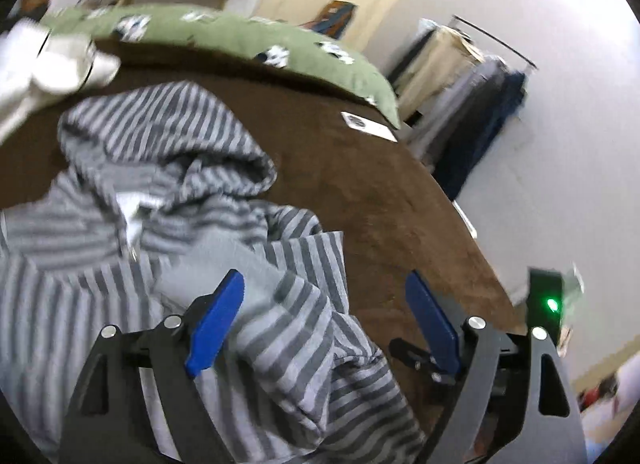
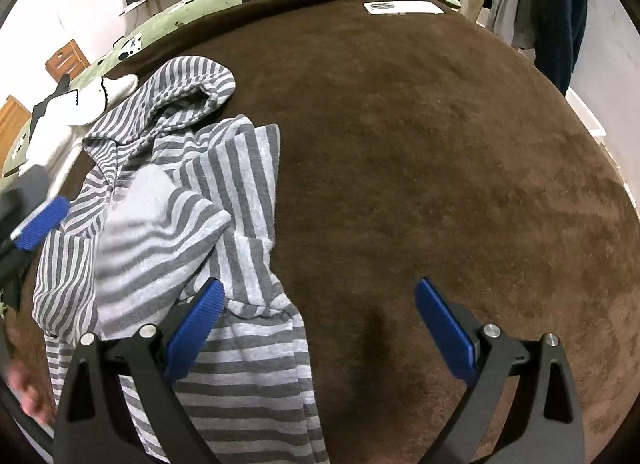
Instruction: Fold large clothes
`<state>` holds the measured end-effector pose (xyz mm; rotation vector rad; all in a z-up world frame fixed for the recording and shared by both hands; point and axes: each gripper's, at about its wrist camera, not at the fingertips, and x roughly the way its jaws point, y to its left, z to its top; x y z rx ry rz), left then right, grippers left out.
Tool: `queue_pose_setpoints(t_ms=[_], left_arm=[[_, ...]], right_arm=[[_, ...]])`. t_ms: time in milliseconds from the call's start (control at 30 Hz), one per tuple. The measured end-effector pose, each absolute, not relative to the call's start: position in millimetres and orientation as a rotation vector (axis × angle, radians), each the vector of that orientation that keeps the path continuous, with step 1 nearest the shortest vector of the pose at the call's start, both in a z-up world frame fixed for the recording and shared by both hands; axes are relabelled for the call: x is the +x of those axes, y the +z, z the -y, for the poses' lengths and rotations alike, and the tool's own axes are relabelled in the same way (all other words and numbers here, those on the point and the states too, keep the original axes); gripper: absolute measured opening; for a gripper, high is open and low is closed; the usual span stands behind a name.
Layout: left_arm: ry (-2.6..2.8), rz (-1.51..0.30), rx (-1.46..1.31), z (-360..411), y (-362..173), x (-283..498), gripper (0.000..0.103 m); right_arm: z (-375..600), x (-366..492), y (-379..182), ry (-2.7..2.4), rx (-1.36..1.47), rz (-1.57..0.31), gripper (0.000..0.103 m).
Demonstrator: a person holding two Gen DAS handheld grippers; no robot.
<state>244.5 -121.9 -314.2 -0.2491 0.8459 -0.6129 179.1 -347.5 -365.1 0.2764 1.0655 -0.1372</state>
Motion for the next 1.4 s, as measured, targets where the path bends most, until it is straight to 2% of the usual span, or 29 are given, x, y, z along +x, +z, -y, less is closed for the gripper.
queue_pose_setpoints(t_ms=[133,300,433,633,733,1000,1067,1133,1167,1200,1233,1300,1333,1367,1400], left_arm=[[-0.555,-0.851,-0.185,91,-301,243,0.091],[-0.331,-0.899,-0.092,23,-314,247,0.091],[-0.189,-0.973,-0.037,-24,-344,258,0.091],[-0.111,-1.068,0.118,-35,-396,271,0.091],[-0.122,-1.088,0.243,-22,-416,271,0.097],[-0.126,-1.06,0.203,-26,-420,272,0.098],[-0.128,-1.057,0.2,-26,-420,271,0.098],[-0.129,-1.055,0.198,-25,-420,271,0.097],[-0.129,-1.055,0.196,-26,-421,271,0.097],[-0.129,-1.055,0.195,-25,-420,271,0.097],[-0.129,-1.052,0.194,-26,-420,271,0.097],[-0.13,-1.044,0.196,-26,-420,269,0.098],[-0.131,-1.039,0.199,-26,-420,268,0.098],[-0.13,-1.035,0.2,-26,-420,267,0.098],[-0.128,-1.033,0.198,-27,-420,267,0.098]], right_arm=[[347,180,-362,-0.121,0.285,-1.062,0.095],[323,187,-355,-0.05,0.227,-1.058,0.095],[299,198,-349,-0.01,0.175,-1.049,0.095],[260,221,-348,0.049,0.124,-1.039,0.095],[238,233,-352,0.068,0.074,-1.045,0.095],[182,266,-365,0.114,-0.062,-1.083,0.092],[174,274,-374,0.107,-0.084,-1.114,0.088],[170,284,-389,0.091,-0.083,-1.176,0.075],[170,286,-393,0.084,-0.078,-1.187,0.072],[172,287,-394,0.079,-0.062,-1.187,0.066],[176,286,-393,0.066,-0.037,-1.179,0.053],[188,283,-389,0.042,0.012,-1.166,0.037],[195,281,-387,0.047,0.055,-1.157,0.025],[202,279,-385,0.044,0.093,-1.148,0.017],[210,275,-380,0.022,0.11,-1.128,0.017]])
